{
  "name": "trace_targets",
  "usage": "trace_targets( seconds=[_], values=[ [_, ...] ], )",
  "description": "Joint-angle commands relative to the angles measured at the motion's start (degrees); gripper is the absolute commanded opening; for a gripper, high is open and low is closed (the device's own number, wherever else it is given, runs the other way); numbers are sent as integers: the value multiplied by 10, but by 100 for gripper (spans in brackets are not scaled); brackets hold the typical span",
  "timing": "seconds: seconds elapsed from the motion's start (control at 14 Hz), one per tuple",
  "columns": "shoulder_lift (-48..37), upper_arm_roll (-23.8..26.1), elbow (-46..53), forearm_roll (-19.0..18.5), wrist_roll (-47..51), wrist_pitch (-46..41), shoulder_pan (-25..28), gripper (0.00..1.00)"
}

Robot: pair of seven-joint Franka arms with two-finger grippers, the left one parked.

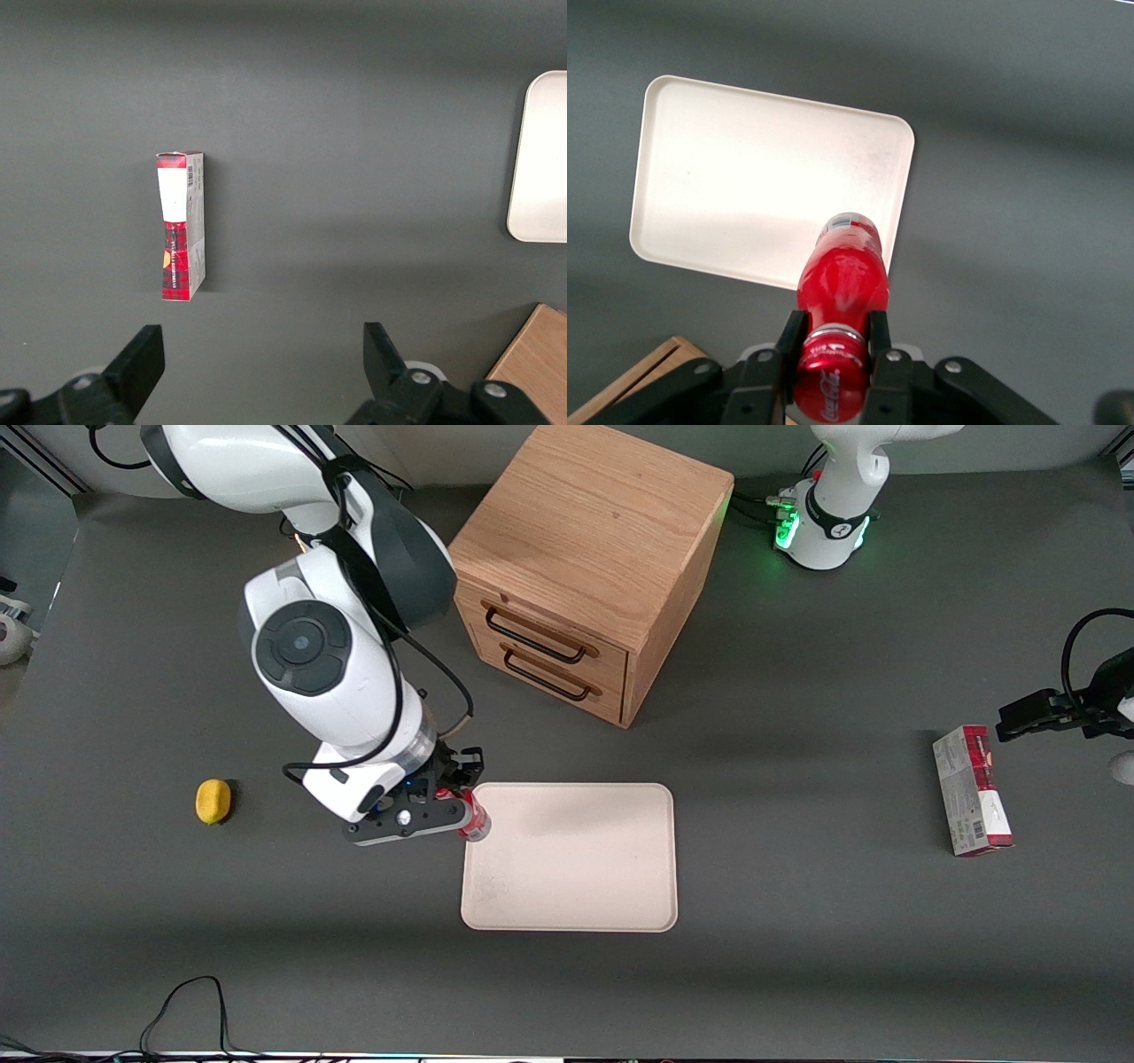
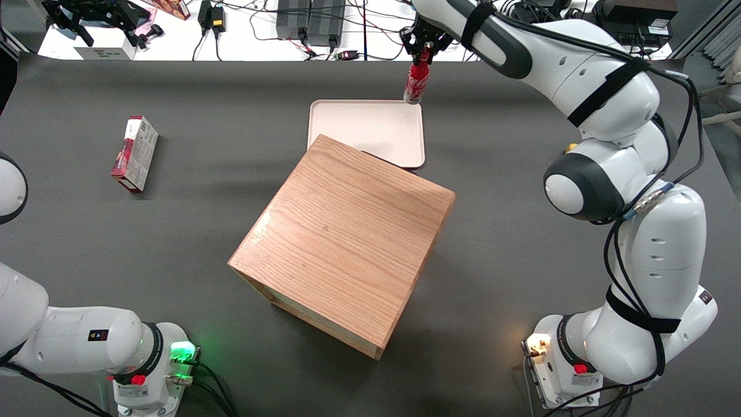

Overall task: Place coke bottle on tray
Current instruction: 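Lift the bottle and carry it toward the cream tray, then lower the bottle upright onto the tray's corner and open the gripper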

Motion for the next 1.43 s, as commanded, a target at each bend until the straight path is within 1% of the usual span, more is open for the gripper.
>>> trace_targets(
  seconds=[0.0, 0.36, 0.64, 0.71, 0.79, 0.86, 0.93, 1.21, 1.36],
  values=[
    [68, 0, 27, -12, 3, 50, -7, 0],
    [131, -4, 26, -12, 4, 110, -13, 0],
    [154, -4, 21, -12, 5, 138, -21, 0],
    [154, -4, 14, -12, 7, 140, -21, 4],
    [154, -4, 5, -12, 9, 152, -21, 22],
    [154, -4, 2, -12, 10, 159, -21, 77],
    [154, -4, 2, -12, 9, 159, -21, 100],
    [136, -4, 2, -10, 10, 145, -21, 100],
    [105, -4, 3, -9, 10, 103, -20, 100]
  ],
)
